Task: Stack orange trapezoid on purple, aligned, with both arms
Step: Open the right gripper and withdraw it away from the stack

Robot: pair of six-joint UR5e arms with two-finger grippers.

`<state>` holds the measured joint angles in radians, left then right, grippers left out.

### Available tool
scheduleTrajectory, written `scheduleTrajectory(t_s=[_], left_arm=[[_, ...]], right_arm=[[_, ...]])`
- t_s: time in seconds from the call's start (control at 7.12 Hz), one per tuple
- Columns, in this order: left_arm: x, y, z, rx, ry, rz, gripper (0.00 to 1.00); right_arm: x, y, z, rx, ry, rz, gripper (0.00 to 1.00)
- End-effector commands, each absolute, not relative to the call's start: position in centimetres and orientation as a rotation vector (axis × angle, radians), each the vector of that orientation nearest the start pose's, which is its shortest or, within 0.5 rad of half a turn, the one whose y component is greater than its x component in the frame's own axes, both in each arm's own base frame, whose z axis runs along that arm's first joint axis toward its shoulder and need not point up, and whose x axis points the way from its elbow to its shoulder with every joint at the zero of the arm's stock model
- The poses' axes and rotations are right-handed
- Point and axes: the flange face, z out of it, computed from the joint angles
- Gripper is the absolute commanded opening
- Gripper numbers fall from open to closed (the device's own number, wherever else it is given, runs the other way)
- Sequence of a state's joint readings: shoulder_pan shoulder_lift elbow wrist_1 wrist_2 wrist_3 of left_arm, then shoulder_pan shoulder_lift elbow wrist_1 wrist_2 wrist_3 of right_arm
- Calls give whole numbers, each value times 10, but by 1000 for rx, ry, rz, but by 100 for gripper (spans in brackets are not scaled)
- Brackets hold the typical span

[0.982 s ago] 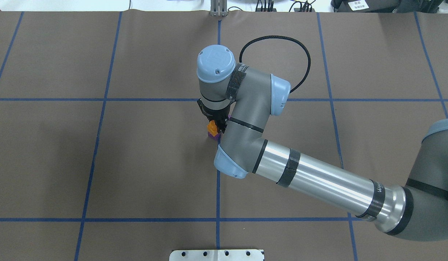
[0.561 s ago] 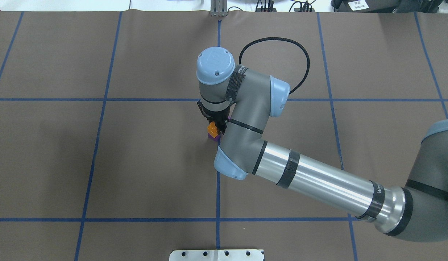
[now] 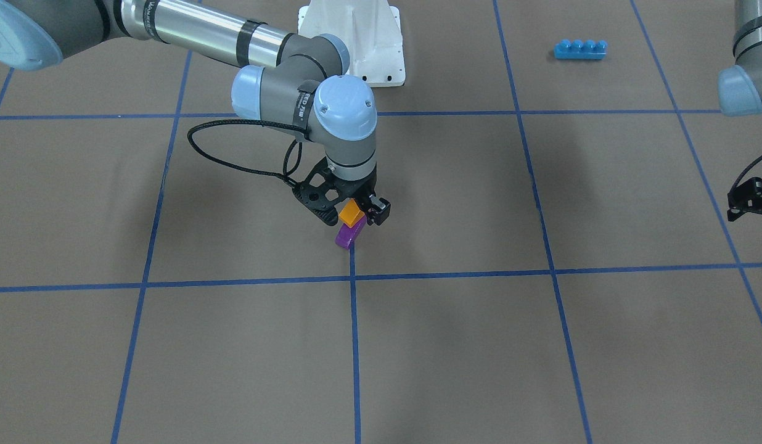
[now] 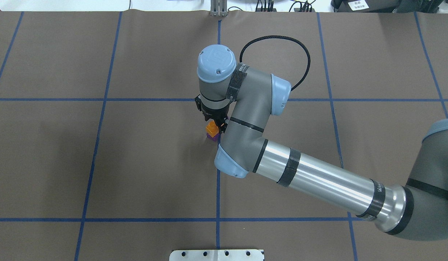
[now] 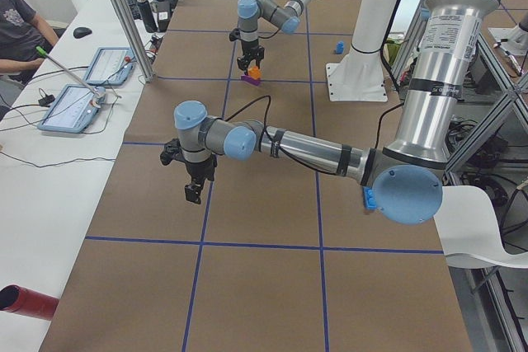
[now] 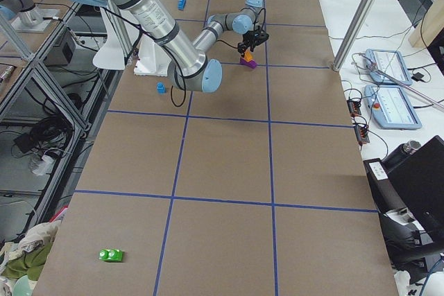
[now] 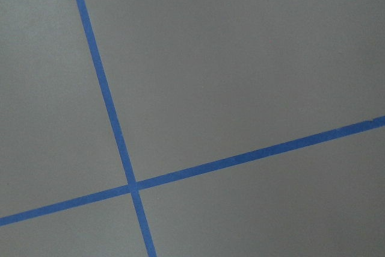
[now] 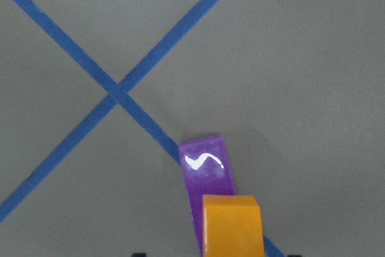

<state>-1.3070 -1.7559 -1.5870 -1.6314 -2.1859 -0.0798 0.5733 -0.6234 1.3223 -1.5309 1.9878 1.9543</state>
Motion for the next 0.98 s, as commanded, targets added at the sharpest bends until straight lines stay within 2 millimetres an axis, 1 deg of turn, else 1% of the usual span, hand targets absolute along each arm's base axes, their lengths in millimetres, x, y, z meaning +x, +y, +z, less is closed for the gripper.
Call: scheduleTrajectory(t_s=[0.0,0.14,0.28,0.42,0.7,0.84], left_arm=[[77,-580,555,146,647,257,100],[77,-580,557,143,647,258,100],[77,-579,558,141,646,259,100],[77,-579,559,139,647,260,100],[76,-576,562,133,648,258,100],[76,-576,564,129,647,257,100]], right_arm=[[-536,-532,120,-320,-868,772,100],[-484,-551,110,-295,-874,719,100],[-424,-557,126,-221,-839,617,100],[-359,-566,181,-138,-786,500,100],[-245,-594,308,-48,-694,306,100],[-186,-598,368,-29,-661,185,100]])
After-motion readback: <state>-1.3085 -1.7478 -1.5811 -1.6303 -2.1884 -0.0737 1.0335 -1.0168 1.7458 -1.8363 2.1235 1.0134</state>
